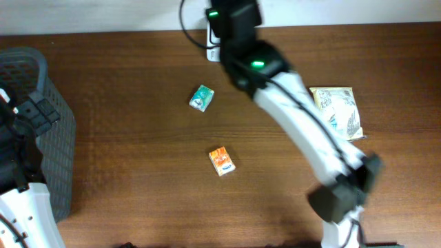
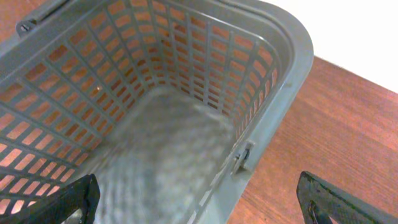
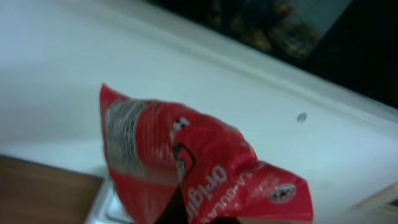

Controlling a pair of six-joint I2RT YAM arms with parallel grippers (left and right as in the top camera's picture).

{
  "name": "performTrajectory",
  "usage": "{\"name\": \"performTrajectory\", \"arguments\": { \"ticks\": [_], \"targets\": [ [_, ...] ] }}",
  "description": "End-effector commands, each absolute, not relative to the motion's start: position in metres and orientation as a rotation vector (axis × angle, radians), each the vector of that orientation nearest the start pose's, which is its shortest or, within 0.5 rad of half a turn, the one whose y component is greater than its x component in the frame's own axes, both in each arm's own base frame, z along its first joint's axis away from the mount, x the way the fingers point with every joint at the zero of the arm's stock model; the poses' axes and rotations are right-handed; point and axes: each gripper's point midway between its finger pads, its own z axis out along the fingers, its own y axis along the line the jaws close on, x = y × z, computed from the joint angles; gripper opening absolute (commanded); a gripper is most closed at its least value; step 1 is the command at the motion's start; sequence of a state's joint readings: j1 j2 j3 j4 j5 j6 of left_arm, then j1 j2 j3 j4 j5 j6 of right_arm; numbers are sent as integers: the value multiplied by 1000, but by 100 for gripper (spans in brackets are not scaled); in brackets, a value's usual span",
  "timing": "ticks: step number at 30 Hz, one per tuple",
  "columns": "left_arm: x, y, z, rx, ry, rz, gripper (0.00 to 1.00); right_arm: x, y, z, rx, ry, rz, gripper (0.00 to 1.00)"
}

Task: Scan the item barcode
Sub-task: 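Lift the red bag and hold it in front of the scanner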

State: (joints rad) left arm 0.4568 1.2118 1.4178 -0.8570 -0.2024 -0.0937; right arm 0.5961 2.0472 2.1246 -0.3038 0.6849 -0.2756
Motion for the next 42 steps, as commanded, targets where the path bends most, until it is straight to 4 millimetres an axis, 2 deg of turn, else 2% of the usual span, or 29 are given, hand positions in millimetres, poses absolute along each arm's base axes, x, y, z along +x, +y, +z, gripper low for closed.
{"name": "performTrajectory", "arguments": {
  "ticks": [1,4,5,7,10,12,17,22,26,34,38,42],
  "targets": [
    [295,186,324,-710,2123,438,99,583,226,326,-446,1690,-865,4],
    [295,186,324,-710,2123,438,99,607,239,307,-521,1589,-947,4],
    [295,186,324,-710,2123,438,99,619,248,295,-626,1524,-993,4],
    [295,186,324,-710,2123,438,99,630,258,277,-735,1481,-996,4],
    [295,186,324,-710,2123,438,99,639,260,260,-789,1473,-971,4],
    [295,186,324,-710,2123,438,99,642,257,258,-793,1473,-968,4],
    [295,186,324,-710,2123,438,99,649,272,252,-908,1414,-859,4],
    [295,186,324,-710,2123,438,99,655,275,242,-963,1385,-803,4],
    [295,186,324,-710,2123,438,99,661,270,226,-974,1396,-805,4],
    [295,186,324,-710,2123,438,99,673,262,223,-910,1331,-830,4],
    [295,186,324,-710,2123,438,99,674,267,215,-1009,1273,-897,4],
    [295,186,324,-710,2123,438,99,674,270,214,-1019,1265,-884,4]
  ]
}}
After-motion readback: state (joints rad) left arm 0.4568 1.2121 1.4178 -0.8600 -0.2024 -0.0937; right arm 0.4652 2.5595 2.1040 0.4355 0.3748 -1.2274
